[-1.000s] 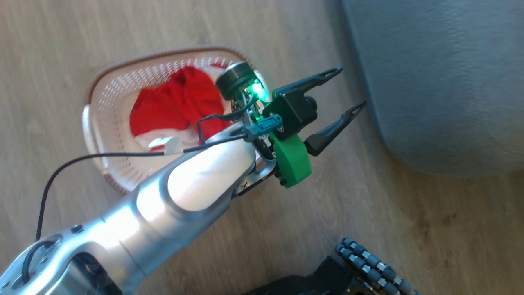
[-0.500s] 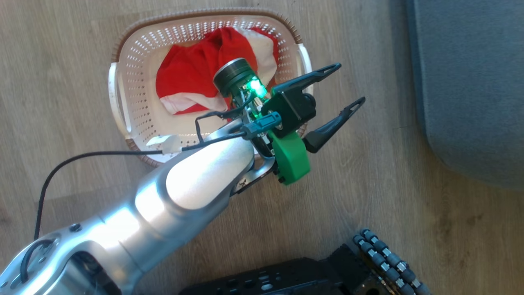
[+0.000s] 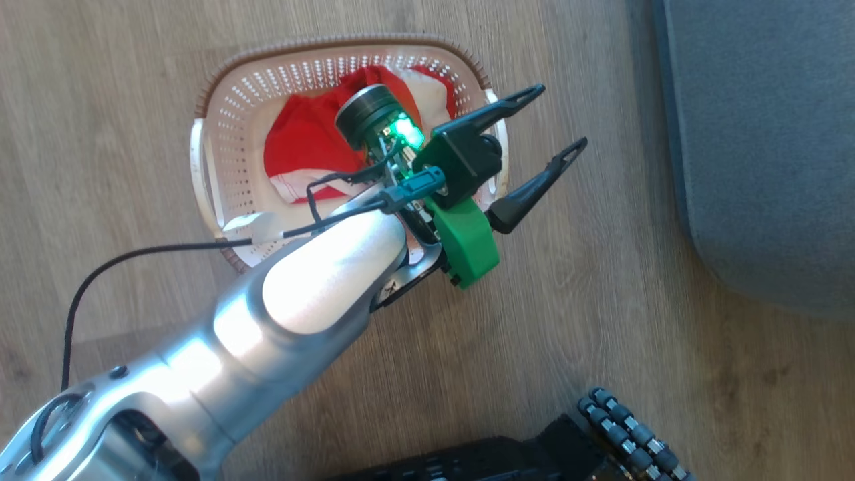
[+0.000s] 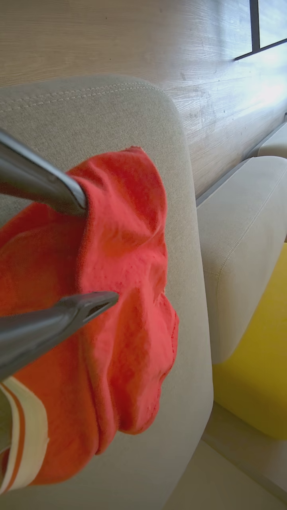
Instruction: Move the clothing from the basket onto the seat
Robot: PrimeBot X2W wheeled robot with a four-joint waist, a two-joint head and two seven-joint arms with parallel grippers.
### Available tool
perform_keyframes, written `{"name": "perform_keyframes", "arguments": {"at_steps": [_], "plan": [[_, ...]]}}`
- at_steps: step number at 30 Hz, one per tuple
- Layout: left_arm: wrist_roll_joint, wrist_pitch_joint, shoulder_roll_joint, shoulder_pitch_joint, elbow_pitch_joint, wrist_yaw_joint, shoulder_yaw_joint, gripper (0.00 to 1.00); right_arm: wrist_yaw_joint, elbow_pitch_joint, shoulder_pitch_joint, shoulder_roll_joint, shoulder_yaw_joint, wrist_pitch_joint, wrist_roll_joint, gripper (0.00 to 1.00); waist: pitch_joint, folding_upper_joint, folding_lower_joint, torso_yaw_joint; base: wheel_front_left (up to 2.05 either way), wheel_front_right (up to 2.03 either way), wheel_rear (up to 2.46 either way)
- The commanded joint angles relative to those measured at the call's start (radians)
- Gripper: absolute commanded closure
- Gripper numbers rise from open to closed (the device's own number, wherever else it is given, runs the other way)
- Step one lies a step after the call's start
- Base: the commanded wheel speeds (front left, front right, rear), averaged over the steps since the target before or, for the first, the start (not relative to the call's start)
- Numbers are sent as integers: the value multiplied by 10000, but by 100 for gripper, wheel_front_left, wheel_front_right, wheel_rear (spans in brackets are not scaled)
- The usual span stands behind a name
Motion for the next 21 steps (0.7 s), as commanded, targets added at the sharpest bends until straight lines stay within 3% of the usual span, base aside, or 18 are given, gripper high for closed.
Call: {"name": "perform_keyframes", "arguments": {"at_steps": [1, 21], "plan": [[82, -48, -85, 120, -352, -16, 332, 0, 69, -508, 441, -171, 206, -47, 119, 0, -181, -1, 0, 42, 0, 0, 0], [483, -49, -243, 2098, -539, -69, 2132, 0, 69, -3146, 2999, 387, 2464, -47, 896, 0, -2983, -1, 0, 714, 0, 0, 0]]}}
